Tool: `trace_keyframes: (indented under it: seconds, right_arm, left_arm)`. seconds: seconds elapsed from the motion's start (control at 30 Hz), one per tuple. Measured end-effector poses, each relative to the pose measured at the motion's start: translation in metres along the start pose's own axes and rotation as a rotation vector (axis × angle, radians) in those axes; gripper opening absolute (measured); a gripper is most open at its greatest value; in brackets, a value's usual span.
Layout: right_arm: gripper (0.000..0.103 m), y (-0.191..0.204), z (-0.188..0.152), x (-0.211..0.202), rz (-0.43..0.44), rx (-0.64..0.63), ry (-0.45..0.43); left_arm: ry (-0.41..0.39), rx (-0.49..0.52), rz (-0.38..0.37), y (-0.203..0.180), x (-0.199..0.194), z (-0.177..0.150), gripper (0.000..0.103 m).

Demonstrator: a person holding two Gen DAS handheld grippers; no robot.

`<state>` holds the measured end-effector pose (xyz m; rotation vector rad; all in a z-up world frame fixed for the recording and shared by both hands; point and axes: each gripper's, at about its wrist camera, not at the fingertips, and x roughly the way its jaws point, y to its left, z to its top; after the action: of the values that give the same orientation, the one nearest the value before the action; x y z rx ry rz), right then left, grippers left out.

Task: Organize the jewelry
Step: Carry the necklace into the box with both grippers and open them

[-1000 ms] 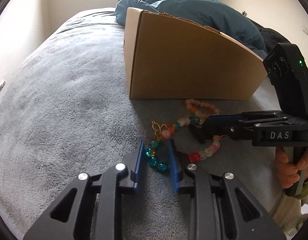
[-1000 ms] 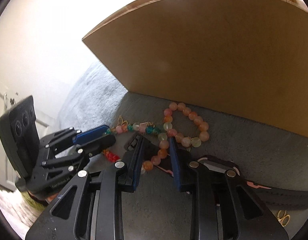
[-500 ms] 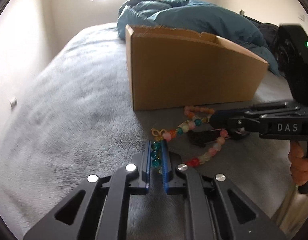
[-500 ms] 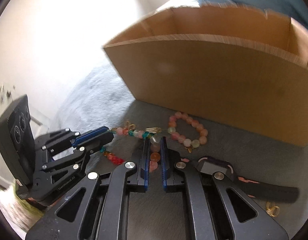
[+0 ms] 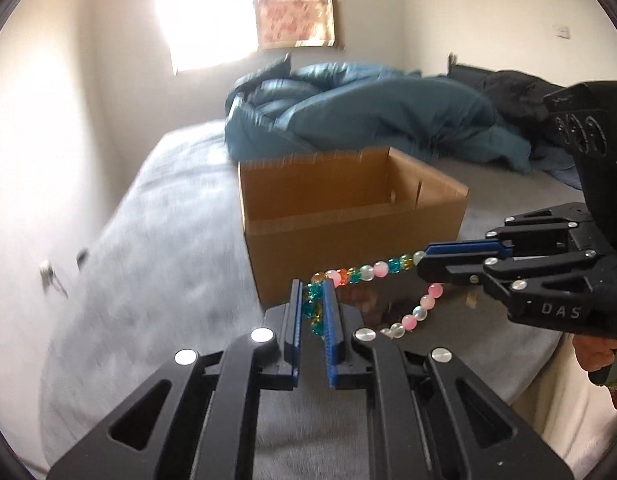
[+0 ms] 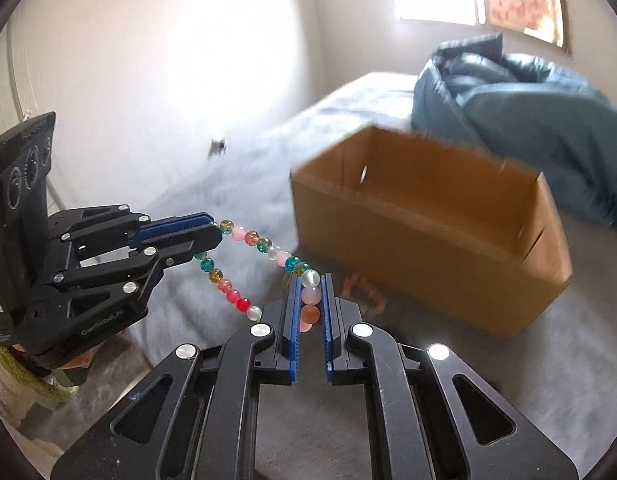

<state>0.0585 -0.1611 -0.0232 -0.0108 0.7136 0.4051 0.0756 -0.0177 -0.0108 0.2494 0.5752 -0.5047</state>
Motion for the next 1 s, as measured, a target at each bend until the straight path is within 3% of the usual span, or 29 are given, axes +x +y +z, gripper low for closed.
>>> trace_keyframes:
  seconds: [0.2, 0.4, 0.67, 0.87, 1.0]
  right_arm:
    - [0.008, -0.025, 0.049, -0.02, -0.014, 0.01, -0.071]
    - [0.008, -0.072, 0.095, 0.009, 0.006, 0.084, -0.033]
    - [0.008, -0.125, 0.12, 0.087, 0.051, 0.197, 0.158]
    - [0.008, -0.159, 0.118, 0.161, 0.096, 0.334, 0.343]
    - [0.008, -0.182, 0.107, 0.209, 0.145, 0.476, 0.464]
  left_arm:
    - [-0.099, 0.064, 0.002, 0.002, 0.001, 0.064, 0.009]
    - [-0.063, 0.066, -0.017, 0.016, 0.046, 0.114, 0.009]
    - [0.119, 0.093, -0.01, 0.026, 0.15, 0.149, 0.009]
    - [0.373, 0.015, -0.011, 0.042, 0.243, 0.147, 0.009]
    - [0.489, -0.009, -0.004, 0.049, 0.282, 0.14, 0.009]
